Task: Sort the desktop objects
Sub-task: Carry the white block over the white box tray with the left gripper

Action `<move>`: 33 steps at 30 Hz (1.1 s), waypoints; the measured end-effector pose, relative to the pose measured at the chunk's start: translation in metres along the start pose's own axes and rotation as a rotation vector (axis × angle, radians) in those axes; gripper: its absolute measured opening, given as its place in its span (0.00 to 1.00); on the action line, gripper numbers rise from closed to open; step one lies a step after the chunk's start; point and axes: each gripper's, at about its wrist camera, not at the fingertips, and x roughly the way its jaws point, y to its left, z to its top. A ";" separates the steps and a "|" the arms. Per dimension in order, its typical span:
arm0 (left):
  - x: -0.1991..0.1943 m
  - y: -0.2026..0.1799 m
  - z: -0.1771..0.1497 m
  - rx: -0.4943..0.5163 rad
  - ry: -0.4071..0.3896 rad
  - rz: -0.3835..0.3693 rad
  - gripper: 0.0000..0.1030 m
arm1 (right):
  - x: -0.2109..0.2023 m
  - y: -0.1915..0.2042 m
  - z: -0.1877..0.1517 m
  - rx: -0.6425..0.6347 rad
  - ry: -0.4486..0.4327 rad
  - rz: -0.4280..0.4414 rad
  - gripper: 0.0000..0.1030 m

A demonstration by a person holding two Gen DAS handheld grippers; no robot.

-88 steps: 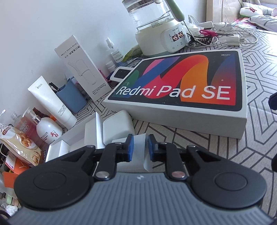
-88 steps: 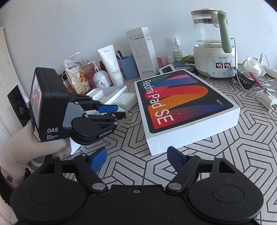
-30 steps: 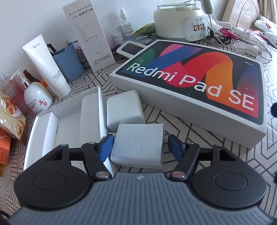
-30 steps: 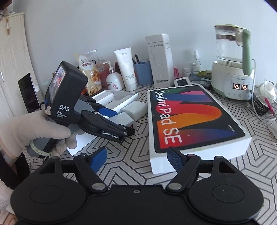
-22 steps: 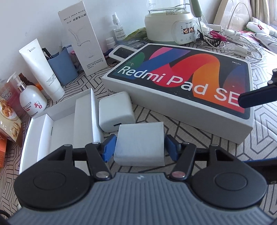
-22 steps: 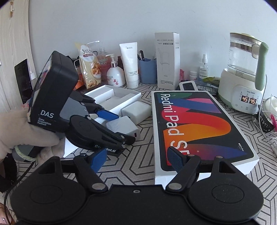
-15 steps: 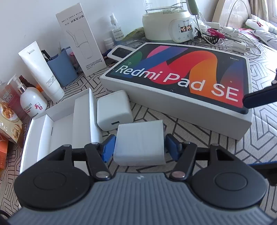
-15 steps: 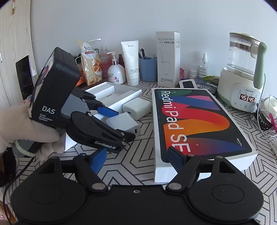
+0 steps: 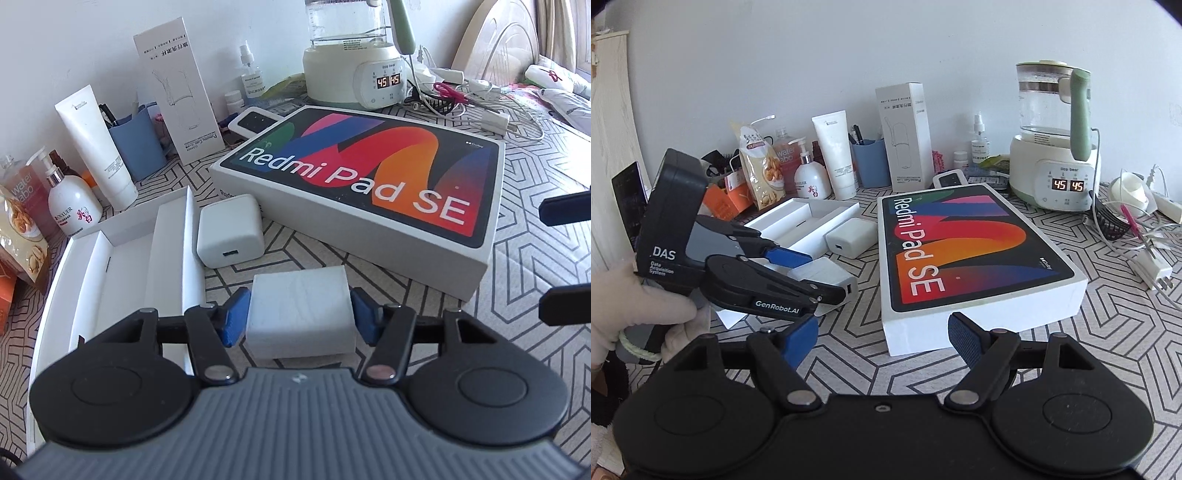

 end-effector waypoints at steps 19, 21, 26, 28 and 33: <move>0.001 -0.001 -0.015 -0.058 0.027 0.012 0.58 | 0.012 0.006 -0.009 0.000 0.030 0.000 0.80; -0.002 -0.002 -0.016 -0.062 0.018 0.008 0.58 | 0.012 0.005 -0.009 0.009 0.025 0.007 0.80; -0.010 -0.004 -0.019 -0.071 -0.006 -0.001 0.58 | 0.009 0.000 -0.008 0.035 0.019 0.017 0.80; -0.014 -0.005 -0.020 -0.074 -0.015 -0.004 0.58 | 0.009 -0.004 -0.006 0.058 0.018 0.015 0.80; -0.020 -0.002 -0.022 -0.115 -0.023 -0.085 0.58 | 0.008 -0.011 -0.005 0.086 0.028 -0.015 0.80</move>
